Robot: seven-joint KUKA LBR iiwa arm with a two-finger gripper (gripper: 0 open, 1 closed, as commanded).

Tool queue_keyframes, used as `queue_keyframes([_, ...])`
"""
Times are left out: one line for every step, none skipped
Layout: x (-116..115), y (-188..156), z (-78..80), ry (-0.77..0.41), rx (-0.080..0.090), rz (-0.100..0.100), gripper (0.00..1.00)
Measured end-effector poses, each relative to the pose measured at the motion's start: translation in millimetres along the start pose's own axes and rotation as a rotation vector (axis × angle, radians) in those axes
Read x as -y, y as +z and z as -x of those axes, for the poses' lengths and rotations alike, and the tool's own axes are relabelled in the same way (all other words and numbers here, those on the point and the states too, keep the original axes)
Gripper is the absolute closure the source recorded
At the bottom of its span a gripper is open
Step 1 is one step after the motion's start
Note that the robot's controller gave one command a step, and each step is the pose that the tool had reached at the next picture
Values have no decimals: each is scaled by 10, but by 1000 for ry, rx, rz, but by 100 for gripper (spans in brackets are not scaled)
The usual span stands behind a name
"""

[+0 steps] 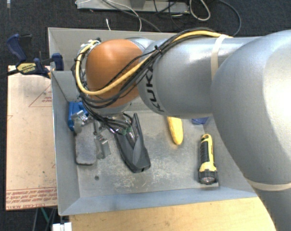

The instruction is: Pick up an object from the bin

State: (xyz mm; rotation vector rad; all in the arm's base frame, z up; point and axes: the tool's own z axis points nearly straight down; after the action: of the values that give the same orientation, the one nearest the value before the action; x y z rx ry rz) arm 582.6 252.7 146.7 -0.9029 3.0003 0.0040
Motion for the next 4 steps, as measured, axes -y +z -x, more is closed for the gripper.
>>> queue_keyframes([6,314,-8,-125,-9,4,0])
queue_keyframes([35,759,-90,-537,-3,-4,0])
queue_keyframes([76,762,12,-327,-3,6,100])
queue_keyframes([75,762,12,-327,-3,6,100])
